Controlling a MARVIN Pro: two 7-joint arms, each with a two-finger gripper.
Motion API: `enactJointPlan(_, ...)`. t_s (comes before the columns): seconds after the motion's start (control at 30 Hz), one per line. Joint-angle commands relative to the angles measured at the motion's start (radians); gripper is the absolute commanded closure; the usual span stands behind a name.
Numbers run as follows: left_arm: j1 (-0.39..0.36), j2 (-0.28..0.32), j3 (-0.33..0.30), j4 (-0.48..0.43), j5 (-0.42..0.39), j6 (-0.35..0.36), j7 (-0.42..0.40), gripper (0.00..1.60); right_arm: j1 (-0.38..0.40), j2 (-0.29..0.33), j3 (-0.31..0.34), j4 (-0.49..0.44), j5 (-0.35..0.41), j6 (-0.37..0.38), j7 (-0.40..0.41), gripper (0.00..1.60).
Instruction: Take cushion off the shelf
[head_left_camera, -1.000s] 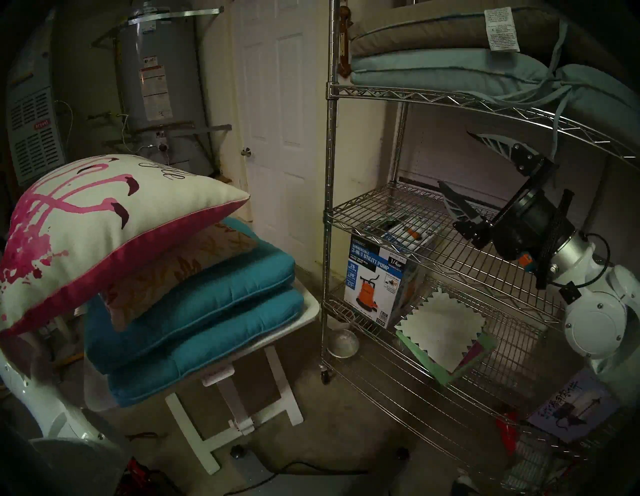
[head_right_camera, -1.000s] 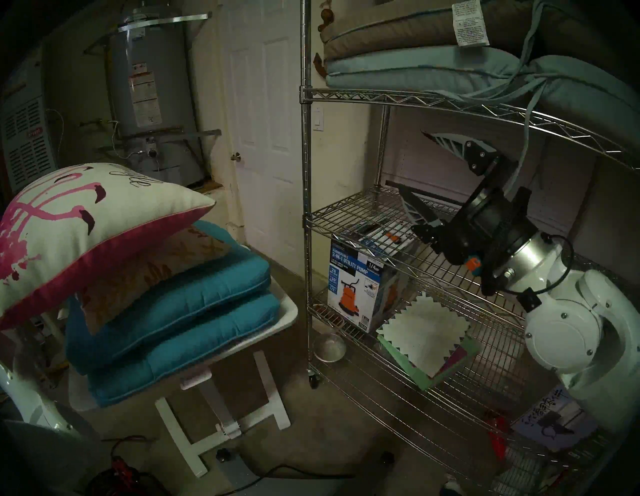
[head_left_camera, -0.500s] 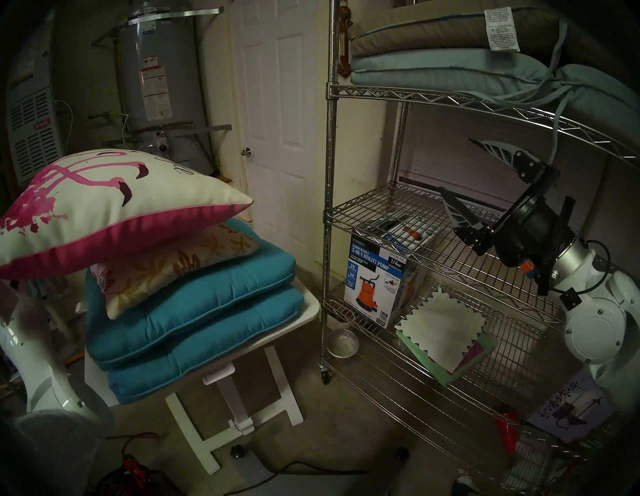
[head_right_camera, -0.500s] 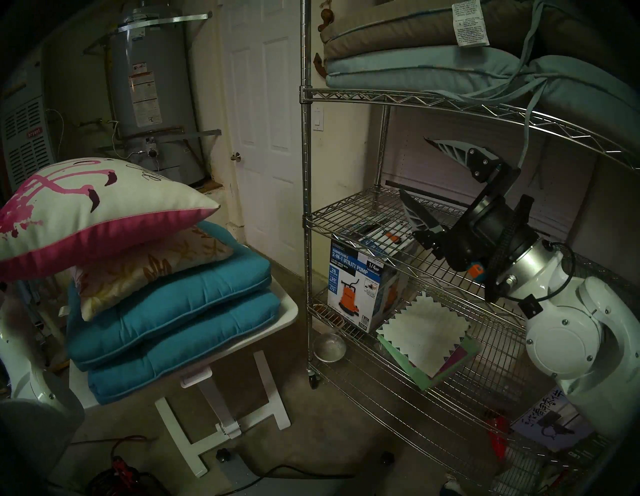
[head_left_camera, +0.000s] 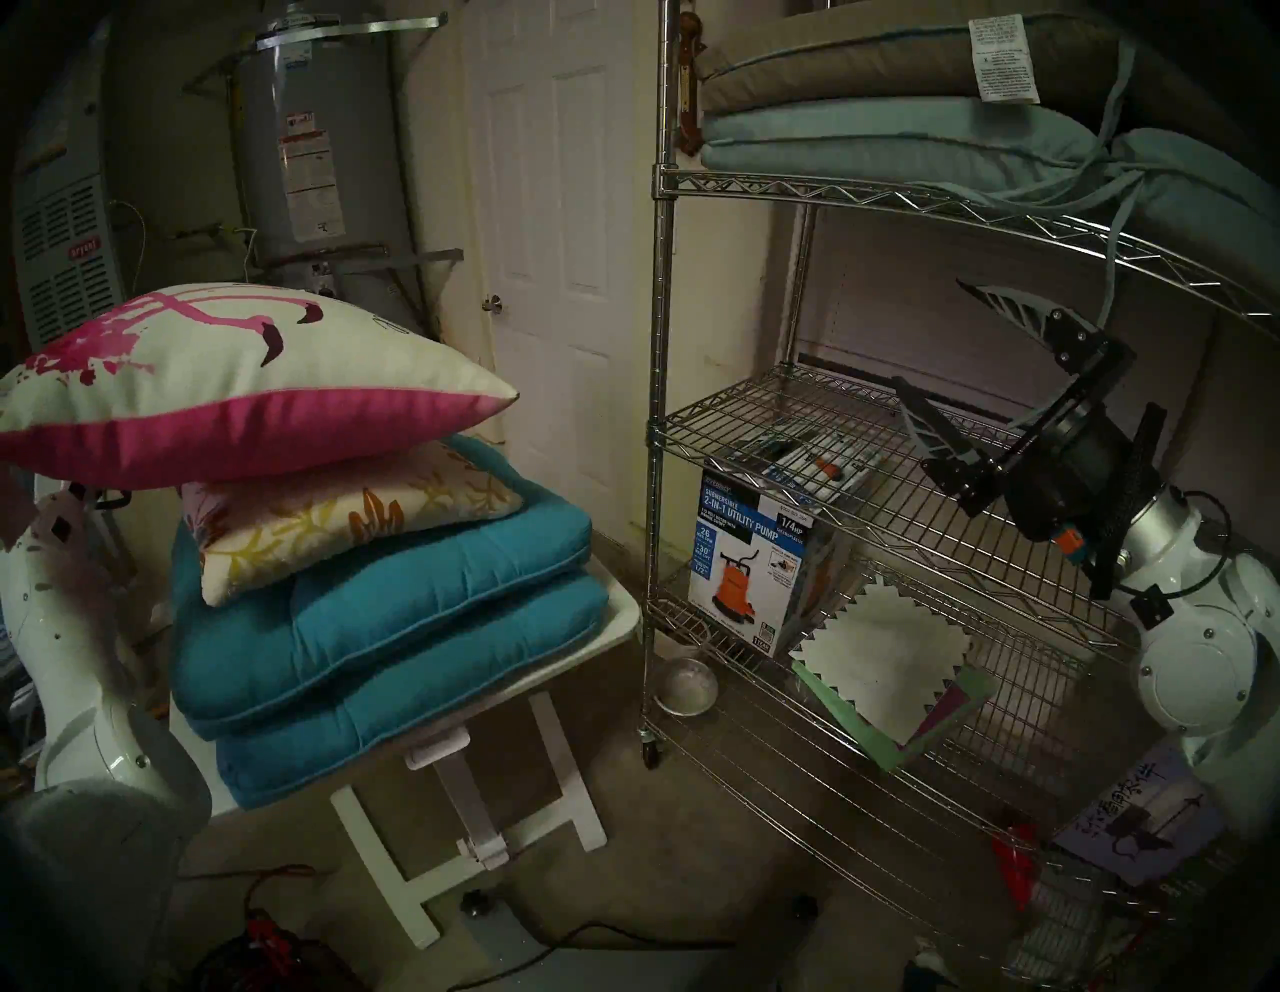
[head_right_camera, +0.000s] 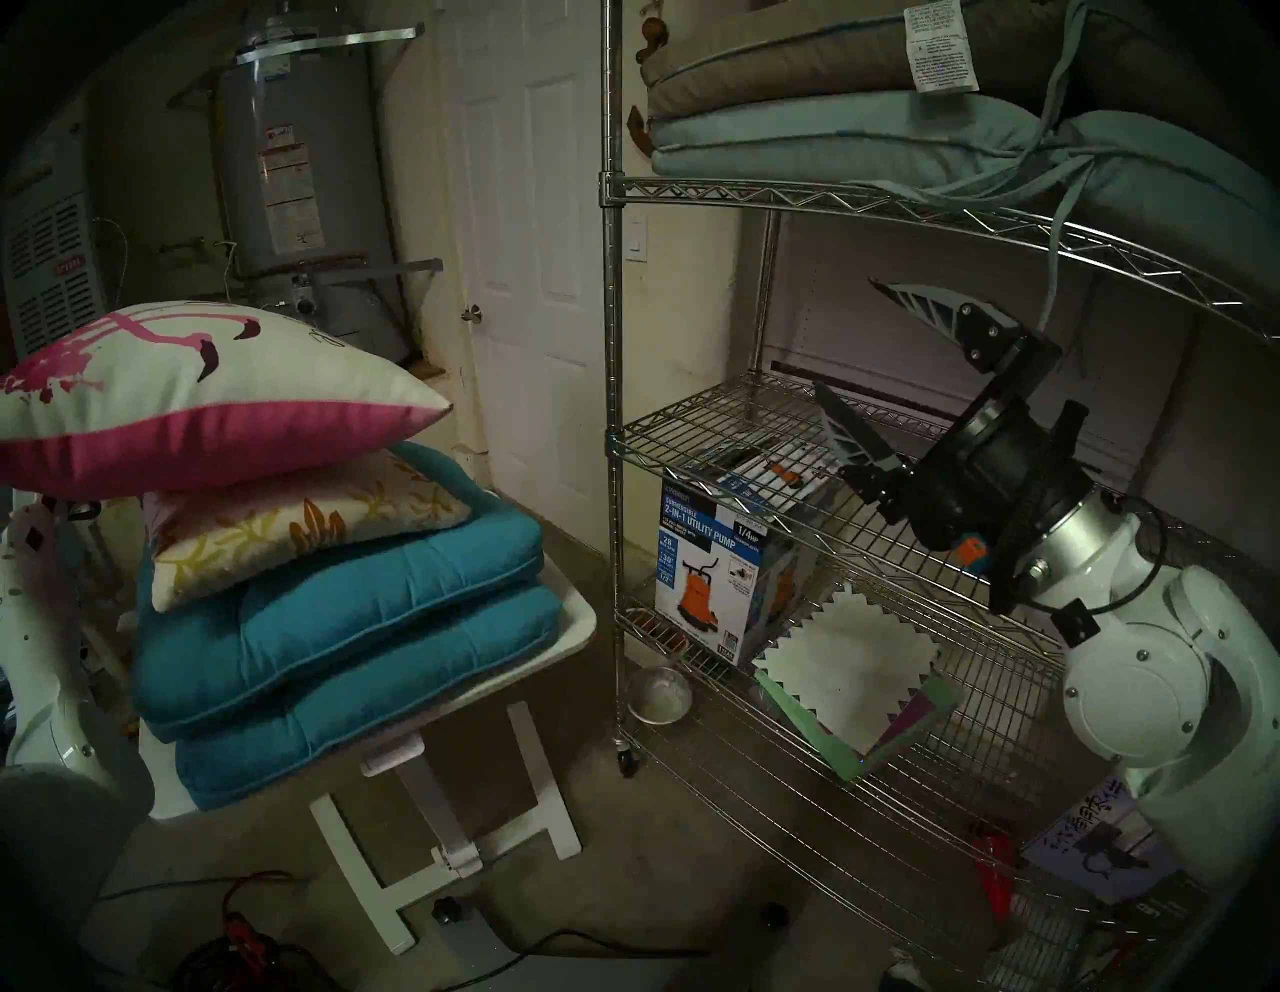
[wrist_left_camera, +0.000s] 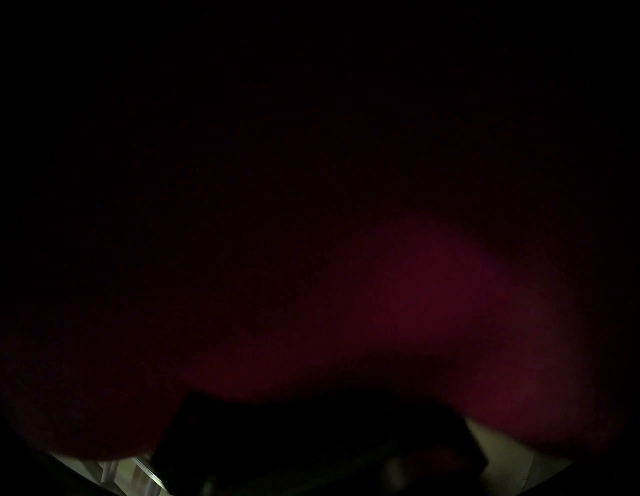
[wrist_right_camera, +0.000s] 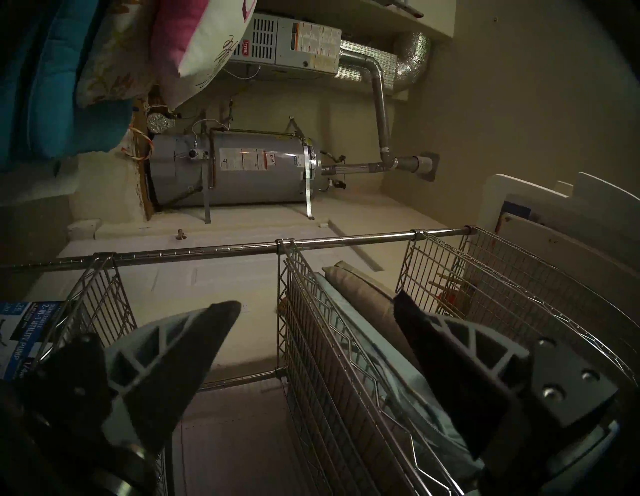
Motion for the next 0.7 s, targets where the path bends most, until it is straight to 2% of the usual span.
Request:
enactJointPlan(0.0, -0.077, 0.013, 0.071, 0.027, 0.045, -0.007, 0.076, 1.6, -0.01, -0.03, 0.026, -0.002, 0.0, -0.025, -0.006, 0.0)
enactJointPlan(0.37, -0.104, 0.033, 0.122, 0.091, 0.116, -0.014, 0.216, 1.6, -0.036, -0.065, 0.057, -0.002, -0.003, -0.077, -0.005, 0.0)
enactJointPlan(0.47, -0.088, 0.03, 0.118, 0.088, 0.122, -0.026, 0.257, 1.6, -0.042, -0.073, 0.066, -0.002, -0.003, -0.089, -0.003, 0.0)
enactJointPlan(0.5, -0.063, 0.011, 0.098, 0.076, 0.109, -0.046, 0.298, 1.6, -0.051, -0.082, 0.076, -0.002, -0.003, -0.105, 0.0, 0.0)
enactJointPlan(0.67, -0.036, -0.004, 0.079, 0.052, 0.093, -0.058, 0.297, 1.6, -0.054, -0.083, 0.076, -0.002, -0.003, -0.109, 0.0, 0.0)
